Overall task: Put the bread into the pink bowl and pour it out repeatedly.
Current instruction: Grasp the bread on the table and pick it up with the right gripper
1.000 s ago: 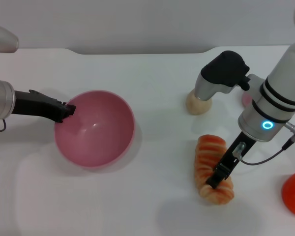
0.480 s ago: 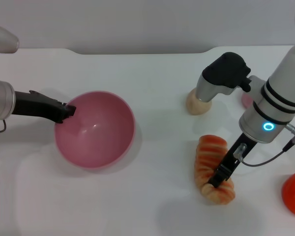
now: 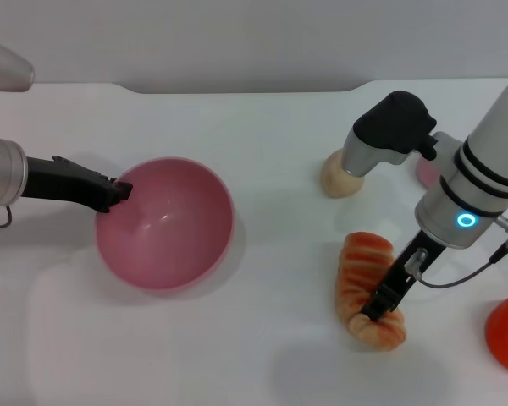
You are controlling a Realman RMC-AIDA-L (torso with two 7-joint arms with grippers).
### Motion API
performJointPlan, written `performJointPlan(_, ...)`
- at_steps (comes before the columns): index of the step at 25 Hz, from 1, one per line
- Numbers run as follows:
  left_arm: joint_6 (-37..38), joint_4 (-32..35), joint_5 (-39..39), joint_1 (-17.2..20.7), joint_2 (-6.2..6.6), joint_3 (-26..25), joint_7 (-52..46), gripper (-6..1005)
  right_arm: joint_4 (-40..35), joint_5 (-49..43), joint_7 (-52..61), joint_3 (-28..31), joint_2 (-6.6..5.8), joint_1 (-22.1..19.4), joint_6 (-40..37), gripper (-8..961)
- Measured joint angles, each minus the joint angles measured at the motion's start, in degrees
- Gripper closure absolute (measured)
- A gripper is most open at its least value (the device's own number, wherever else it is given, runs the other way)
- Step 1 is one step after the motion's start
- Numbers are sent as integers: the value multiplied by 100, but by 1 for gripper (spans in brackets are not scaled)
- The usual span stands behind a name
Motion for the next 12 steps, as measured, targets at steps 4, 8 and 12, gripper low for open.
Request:
performJointPlan(4, -1, 0, -3, -2, 0, 0, 0, 952, -268, 103, 3, -2, -7, -187, -5, 785)
performJointPlan(8, -1, 0, -4, -5, 0, -4, 0, 952, -863, 215, 34, 26, -23, -514, 37, 787)
performJointPlan(12, -7, 0, -5, -19, 14, -52, -2, 952, -1845, 183, 198, 39, -32, -987, 150, 789)
